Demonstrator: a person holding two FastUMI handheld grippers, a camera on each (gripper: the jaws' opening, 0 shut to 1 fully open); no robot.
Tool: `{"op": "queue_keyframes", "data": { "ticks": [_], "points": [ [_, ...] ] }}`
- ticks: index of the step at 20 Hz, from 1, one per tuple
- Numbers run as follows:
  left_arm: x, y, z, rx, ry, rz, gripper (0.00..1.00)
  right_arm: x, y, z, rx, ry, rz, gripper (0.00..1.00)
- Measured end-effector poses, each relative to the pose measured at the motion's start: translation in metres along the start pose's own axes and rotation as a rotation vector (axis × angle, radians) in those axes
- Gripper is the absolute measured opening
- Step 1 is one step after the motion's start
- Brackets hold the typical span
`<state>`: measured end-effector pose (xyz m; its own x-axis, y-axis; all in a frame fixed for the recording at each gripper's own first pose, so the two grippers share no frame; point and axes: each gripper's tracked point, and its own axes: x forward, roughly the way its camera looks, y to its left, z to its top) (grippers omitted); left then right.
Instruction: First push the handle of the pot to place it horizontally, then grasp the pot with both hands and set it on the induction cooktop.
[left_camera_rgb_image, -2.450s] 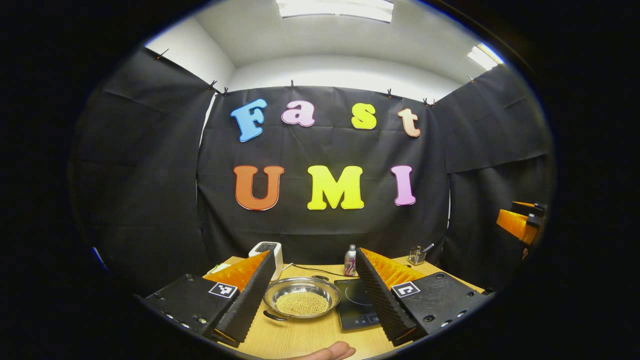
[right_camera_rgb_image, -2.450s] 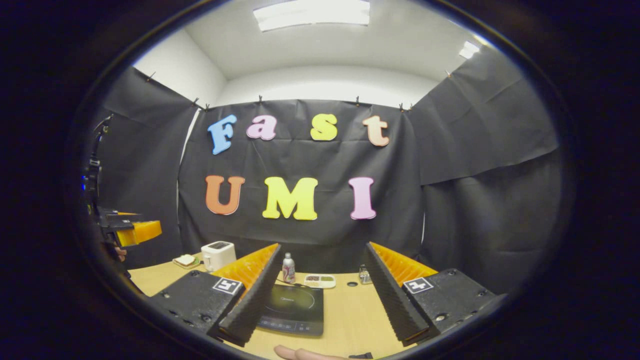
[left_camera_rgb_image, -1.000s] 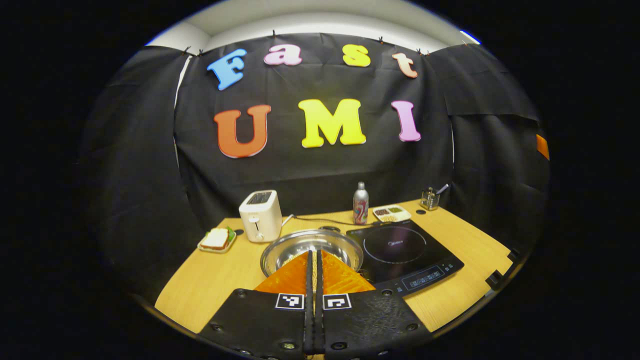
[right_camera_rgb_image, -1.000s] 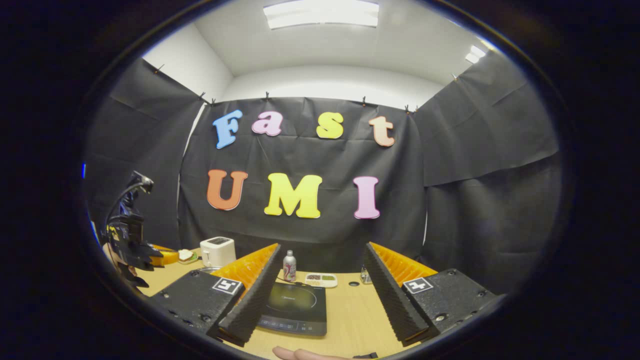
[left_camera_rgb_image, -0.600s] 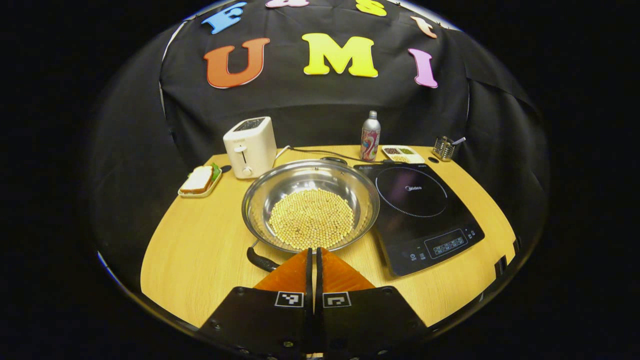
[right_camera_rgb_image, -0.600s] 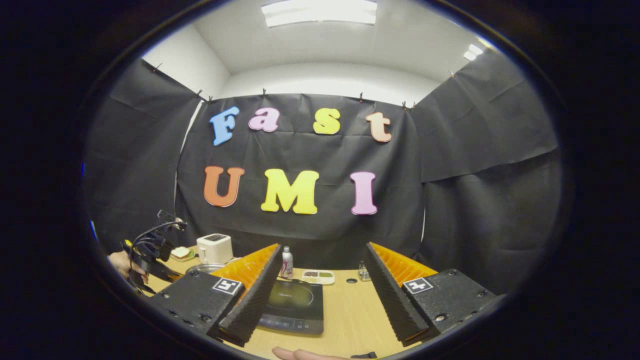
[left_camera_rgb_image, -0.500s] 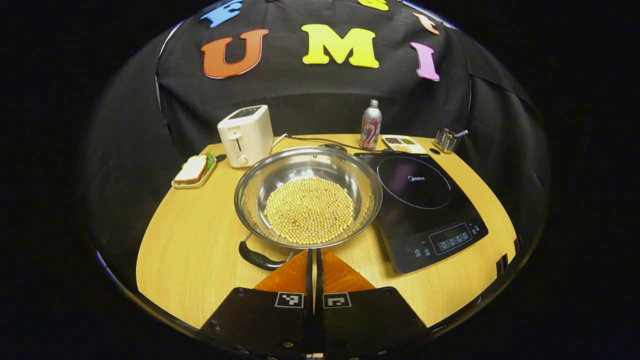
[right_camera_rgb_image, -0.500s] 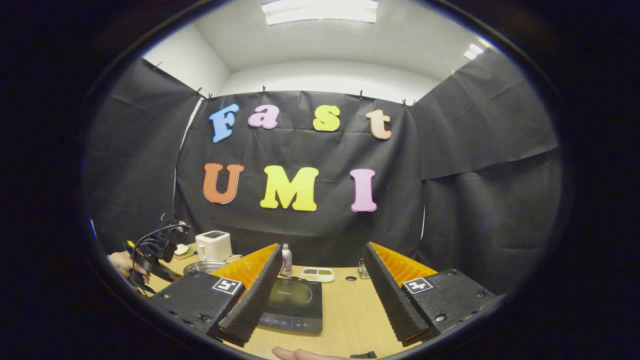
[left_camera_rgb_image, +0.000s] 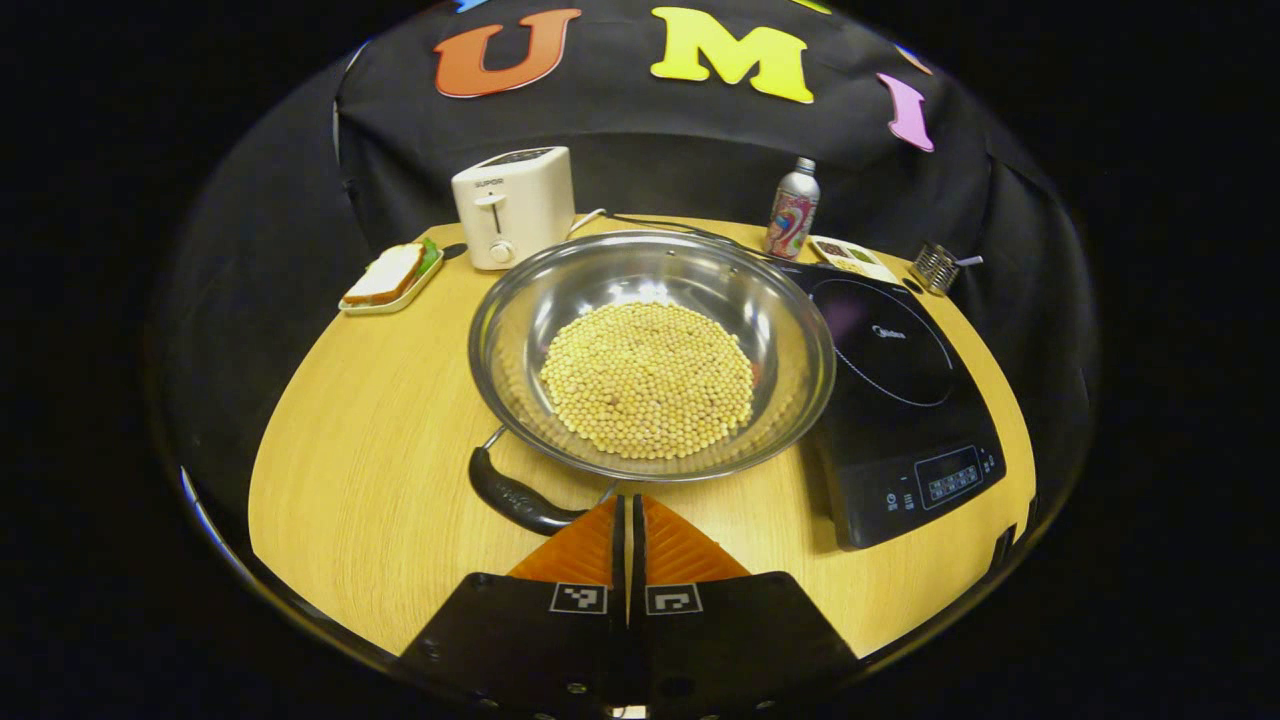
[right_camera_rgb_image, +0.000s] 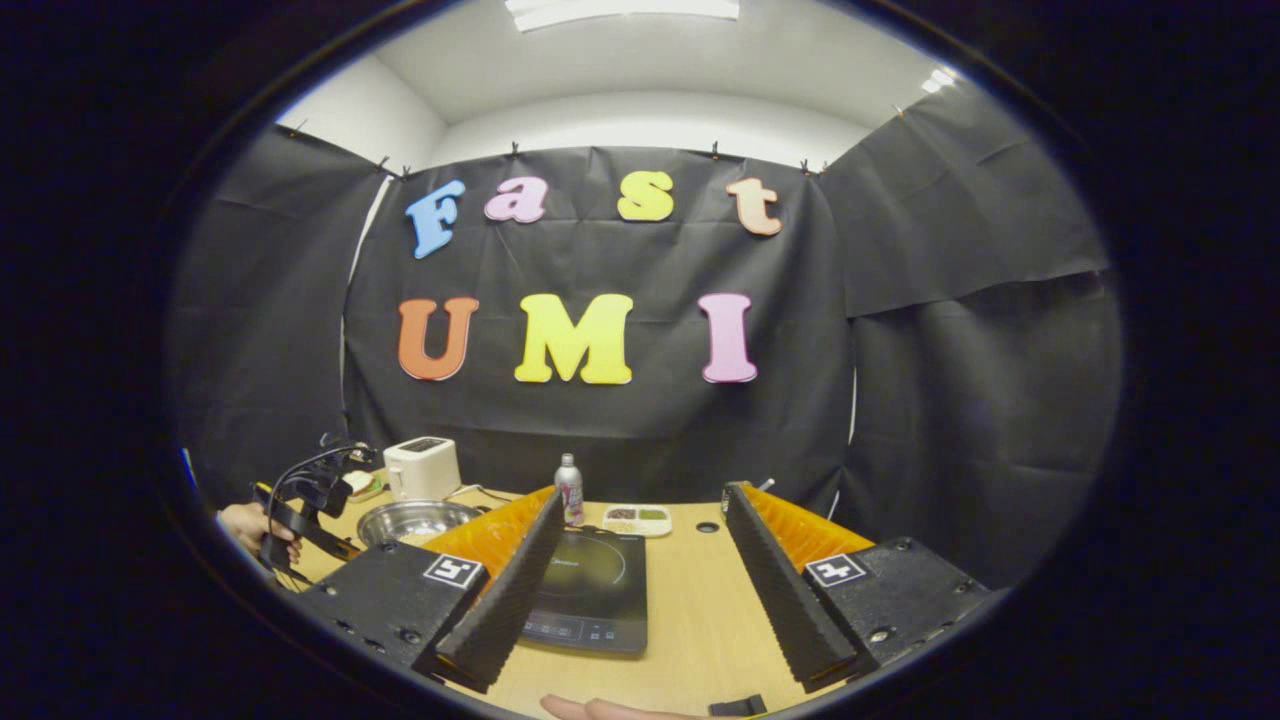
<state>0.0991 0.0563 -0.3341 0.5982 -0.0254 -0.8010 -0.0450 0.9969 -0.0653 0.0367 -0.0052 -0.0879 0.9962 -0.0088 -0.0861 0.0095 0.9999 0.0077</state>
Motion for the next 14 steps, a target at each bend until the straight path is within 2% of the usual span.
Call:
{"op": "queue_keyframes", "data": {
  "ticks": [4, 7, 8, 9, 11, 14],
  "points": [
    [0.0, 0.019, -0.002, -0.014, 0.007, 0.039, 0.0, 0.011, 0.006, -0.004, 0.001, 0.01, 0.016, 0.99],
    [0.002, 0.027, -0.002, -0.027, 0.009, 0.034, 0.0, 0.018, 0.013, 0.002, -0.015, -0.003, 0.036, 0.99],
    [0.002, 0.034, -0.002, -0.03, 0.012, 0.05, 0.1, 0.022, 0.013, 0.003, -0.019, -0.004, 0.033, 0.99],
    [0.004, 0.043, -0.003, -0.032, 0.011, 0.073, 0.0, 0.026, 0.014, 0.003, -0.024, 0.0, 0.03, 1.0],
    [0.007, 0.056, -0.004, -0.051, 0.012, 0.084, 0.0, 0.032, 0.018, 0.003, -0.024, 0.006, 0.03, 1.0],
    [0.01, 0.061, -0.002, -0.095, 0.021, 0.046, 0.0, 0.04, 0.026, 0.003, -0.017, 0.015, 0.037, 0.99]
  ]
}}
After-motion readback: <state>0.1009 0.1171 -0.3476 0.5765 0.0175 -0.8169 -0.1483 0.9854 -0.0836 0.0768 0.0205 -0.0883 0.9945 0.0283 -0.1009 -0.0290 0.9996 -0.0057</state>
